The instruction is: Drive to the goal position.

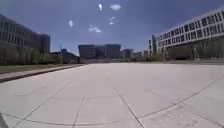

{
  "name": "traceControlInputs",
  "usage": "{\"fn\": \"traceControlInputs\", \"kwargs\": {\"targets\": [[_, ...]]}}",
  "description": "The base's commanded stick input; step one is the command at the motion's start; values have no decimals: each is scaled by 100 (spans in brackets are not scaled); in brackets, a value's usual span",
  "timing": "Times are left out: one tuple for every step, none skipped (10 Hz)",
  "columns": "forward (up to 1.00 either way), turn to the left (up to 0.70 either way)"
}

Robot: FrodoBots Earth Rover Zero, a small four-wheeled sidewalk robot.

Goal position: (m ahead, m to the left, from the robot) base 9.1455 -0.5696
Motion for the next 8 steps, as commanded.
{"fn": "traceControlInputs", "kwargs": {"targets": [[50, 0], [50, 0], [50, 0], [50, 0], [50, 0], [50, 0], [50, 0], [50, 0]]}}
